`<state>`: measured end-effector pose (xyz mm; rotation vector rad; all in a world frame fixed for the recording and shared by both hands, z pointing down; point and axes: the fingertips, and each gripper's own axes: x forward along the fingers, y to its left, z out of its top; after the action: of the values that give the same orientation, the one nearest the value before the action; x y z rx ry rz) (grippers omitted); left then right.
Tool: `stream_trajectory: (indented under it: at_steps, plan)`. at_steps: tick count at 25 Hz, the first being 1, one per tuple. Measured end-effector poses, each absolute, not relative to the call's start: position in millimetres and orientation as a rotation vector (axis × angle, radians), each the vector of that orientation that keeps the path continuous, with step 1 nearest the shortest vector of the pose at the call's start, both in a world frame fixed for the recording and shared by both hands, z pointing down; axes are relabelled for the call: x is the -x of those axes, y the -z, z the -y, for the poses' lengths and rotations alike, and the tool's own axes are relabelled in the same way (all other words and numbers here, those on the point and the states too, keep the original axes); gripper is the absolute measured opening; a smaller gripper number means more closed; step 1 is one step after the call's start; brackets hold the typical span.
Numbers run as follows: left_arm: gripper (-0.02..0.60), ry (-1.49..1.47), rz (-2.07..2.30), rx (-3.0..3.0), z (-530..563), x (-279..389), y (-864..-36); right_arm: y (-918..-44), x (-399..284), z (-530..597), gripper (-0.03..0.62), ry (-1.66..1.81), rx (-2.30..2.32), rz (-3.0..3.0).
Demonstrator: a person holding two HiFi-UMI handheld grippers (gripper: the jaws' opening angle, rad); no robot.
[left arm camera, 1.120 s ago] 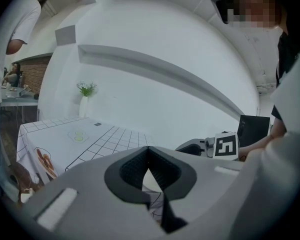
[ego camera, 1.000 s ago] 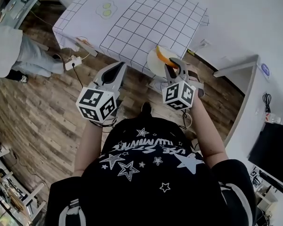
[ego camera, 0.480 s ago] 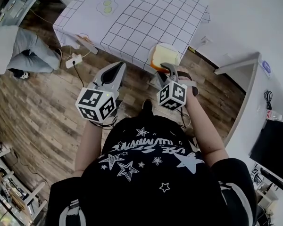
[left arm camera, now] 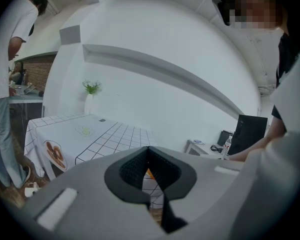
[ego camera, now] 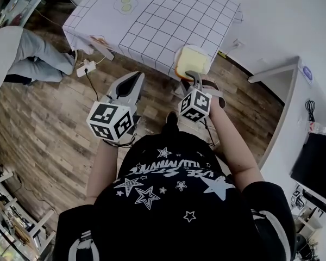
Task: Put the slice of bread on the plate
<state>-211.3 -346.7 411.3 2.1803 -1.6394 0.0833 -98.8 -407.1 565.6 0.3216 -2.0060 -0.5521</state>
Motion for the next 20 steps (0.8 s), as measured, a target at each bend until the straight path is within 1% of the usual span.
stream_trajectory:
  at_steps: [4, 8, 15, 20]
  plan:
    - [0.009, -0.071, 1.626, -2.196, 335.7, 212.3, -408.6, -561.8, 101.6, 407.6, 0.144, 0.471, -0.39, 2.073]
    - [0.009, -0.056, 1.612, -2.225, 323.8, 212.4, -403.9, -551.3, 102.1, 408.2, 0.166, 0.41, -0.461, 2.132]
    - [0.009, -0.035, 1.612, -2.26, 301.8, 215.6, -391.2, -515.0, 90.6, 396.8, 0.166, 0.362, -0.615, 2.187]
    - [0.009, 0.001, 1.602, -2.281, 277.9, 218.6, -385.3, -476.5, 83.2, 374.6, 0.164, 0.154, -0.733, 2.348]
